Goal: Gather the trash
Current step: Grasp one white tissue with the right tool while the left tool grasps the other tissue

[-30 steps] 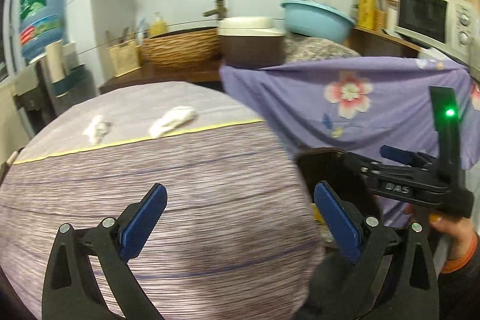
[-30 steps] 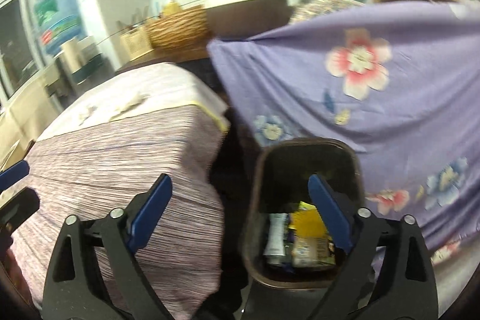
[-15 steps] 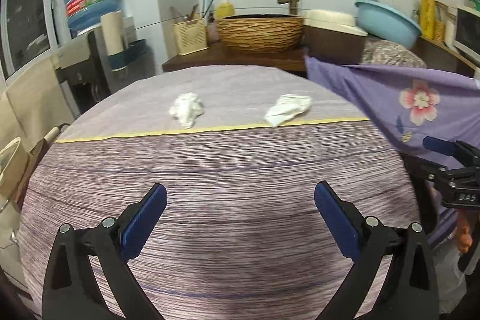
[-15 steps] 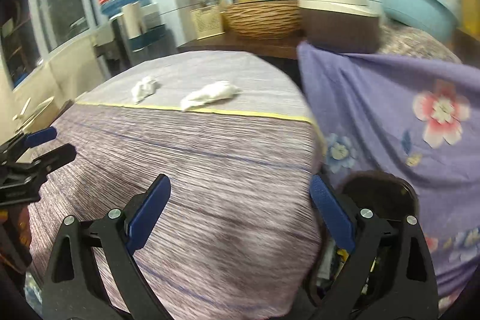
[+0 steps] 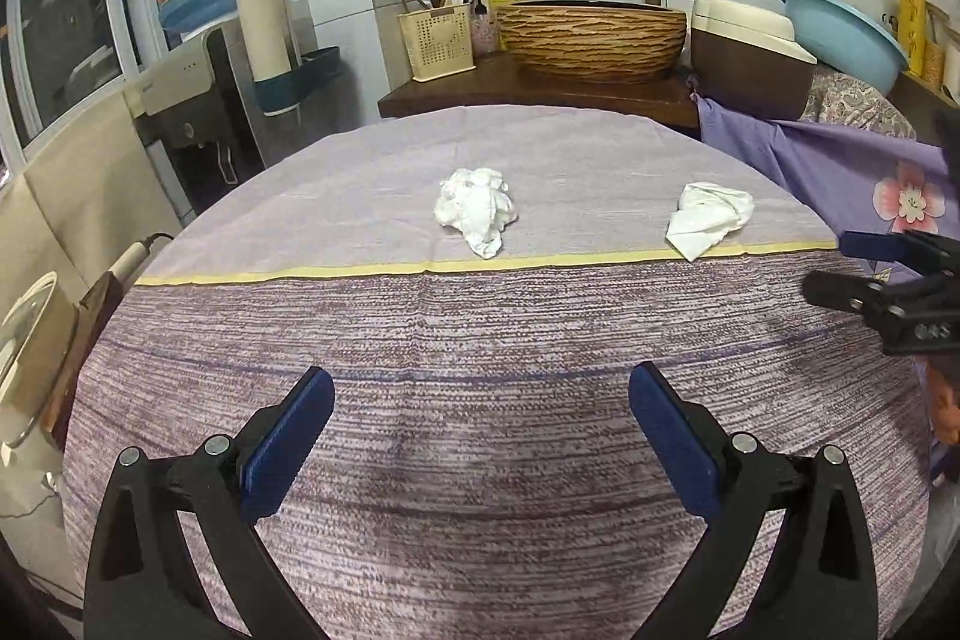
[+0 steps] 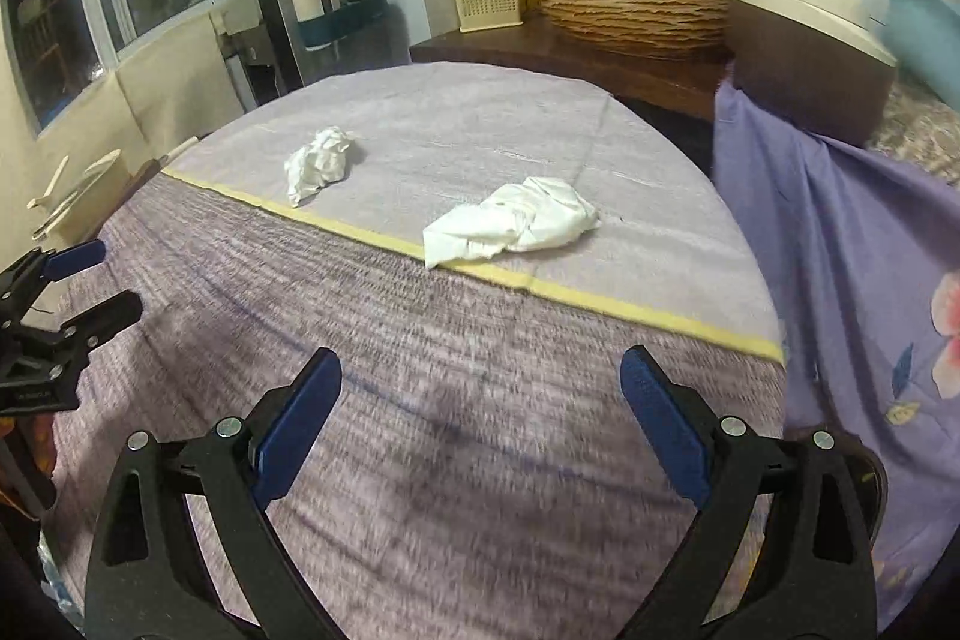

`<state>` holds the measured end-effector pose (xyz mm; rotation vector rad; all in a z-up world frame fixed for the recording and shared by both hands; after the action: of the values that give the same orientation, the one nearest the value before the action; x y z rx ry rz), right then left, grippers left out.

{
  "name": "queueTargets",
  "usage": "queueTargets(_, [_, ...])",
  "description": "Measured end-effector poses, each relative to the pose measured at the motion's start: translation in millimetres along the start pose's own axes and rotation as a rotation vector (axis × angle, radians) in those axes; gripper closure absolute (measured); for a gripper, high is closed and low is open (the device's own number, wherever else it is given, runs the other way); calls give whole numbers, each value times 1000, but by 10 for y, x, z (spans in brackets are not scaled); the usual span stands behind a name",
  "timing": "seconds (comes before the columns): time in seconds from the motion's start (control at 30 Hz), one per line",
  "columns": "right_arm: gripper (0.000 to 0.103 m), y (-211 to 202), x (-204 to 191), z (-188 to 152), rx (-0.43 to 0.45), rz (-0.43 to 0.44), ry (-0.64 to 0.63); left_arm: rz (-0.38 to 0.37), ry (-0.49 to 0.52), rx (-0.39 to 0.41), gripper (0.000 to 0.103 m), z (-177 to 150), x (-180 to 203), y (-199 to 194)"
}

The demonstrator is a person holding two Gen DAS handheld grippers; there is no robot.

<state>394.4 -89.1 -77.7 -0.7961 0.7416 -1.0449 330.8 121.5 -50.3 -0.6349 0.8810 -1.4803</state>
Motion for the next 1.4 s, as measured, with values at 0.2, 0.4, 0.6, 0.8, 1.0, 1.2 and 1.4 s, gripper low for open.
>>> queueTargets(0.2, [10,399,24,435,-53,20,38,-5,-11,-32,5,108,-104,214])
queueTargets(0.4, [11,771,106,749,-123,-28,66,-10,-24,-52,5,240,-208,371])
queueTargets(0.6, [47,875,152,770,-123,-96,39,-7,-41,-63,5,337,-256,533])
queueTargets(0.8, [79,767,135,749,-110,-61,23,16,-41,-53,5,551,-214,673])
queueTargets(1.0, [80,490,53,680,-59,-19,12,21,-22,-38,6,897,-86,856])
queueTargets(1.2, [80,176,-54,505,-18,-11,-34,23,-39,-99,8,1127,-5,1191])
queueTargets(1.4, [80,-54,-56,290,14,15,-51,60,-65,-151,27,1141,3,1378])
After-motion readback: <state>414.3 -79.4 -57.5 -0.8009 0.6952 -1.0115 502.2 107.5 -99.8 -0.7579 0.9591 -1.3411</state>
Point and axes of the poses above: each gripper's, at about its wrist camera, not at the fingertips, and y roughly the way its jaws point, x to its right, z to its top, the point moved 6 cm from there along y, roughly the way its jaws point, and after that the axes turned 13 degrees about -x, right-handed, at the moved point
